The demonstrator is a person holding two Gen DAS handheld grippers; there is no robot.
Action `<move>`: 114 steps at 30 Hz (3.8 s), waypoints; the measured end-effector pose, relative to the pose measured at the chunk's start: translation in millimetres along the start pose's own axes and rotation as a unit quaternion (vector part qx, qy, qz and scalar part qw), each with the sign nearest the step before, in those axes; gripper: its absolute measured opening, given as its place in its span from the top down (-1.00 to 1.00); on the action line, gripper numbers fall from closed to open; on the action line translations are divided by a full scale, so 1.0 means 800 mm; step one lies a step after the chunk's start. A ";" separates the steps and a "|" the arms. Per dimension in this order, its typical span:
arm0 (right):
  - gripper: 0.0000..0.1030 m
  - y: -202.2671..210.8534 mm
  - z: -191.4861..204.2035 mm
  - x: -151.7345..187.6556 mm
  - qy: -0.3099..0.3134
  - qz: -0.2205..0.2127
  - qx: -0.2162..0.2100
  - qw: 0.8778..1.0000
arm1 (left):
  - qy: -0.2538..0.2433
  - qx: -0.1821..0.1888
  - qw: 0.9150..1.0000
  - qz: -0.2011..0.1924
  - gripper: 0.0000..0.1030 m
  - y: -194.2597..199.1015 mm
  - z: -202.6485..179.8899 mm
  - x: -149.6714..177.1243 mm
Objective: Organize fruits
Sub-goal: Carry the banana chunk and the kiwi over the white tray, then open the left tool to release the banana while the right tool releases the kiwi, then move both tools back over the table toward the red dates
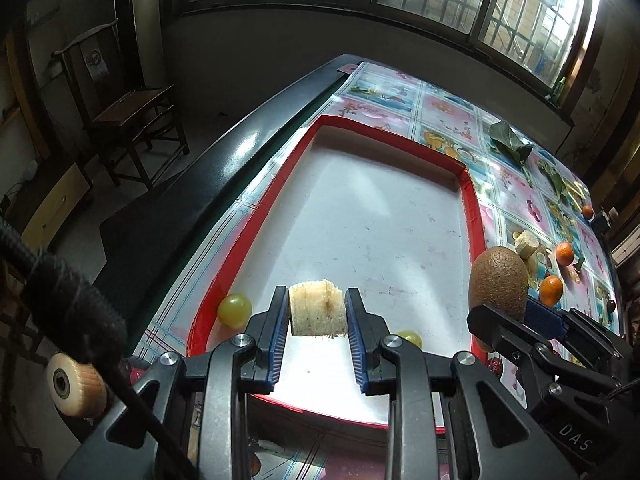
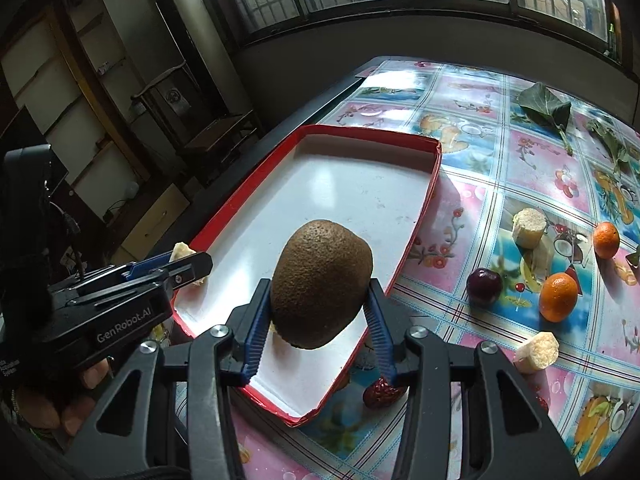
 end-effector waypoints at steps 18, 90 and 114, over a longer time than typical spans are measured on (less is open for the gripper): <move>0.07 -0.053 0.003 -0.003 0.006 0.040 -0.011 0.999 | -0.003 -0.009 1.000 0.029 0.47 -0.038 -0.006 0.003; -0.14 0.155 -0.187 0.147 -0.132 -0.035 0.068 0.988 | -0.128 0.091 0.987 0.041 -0.01 0.048 -0.172 0.108; -0.14 0.137 -0.183 0.140 -0.117 -0.039 0.053 0.991 | -0.129 0.129 0.980 0.081 0.03 0.009 -0.188 0.102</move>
Point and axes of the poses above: each gripper's, at about its wrist camera, not at the fingertips, and y roughly against the way its jaws point, z to its left, x to its underside, the point moved 9 cm from there along -y, roughly the way its jaws point, and after that the axes turned 2 degrees about -x, right-handed, at the moved point
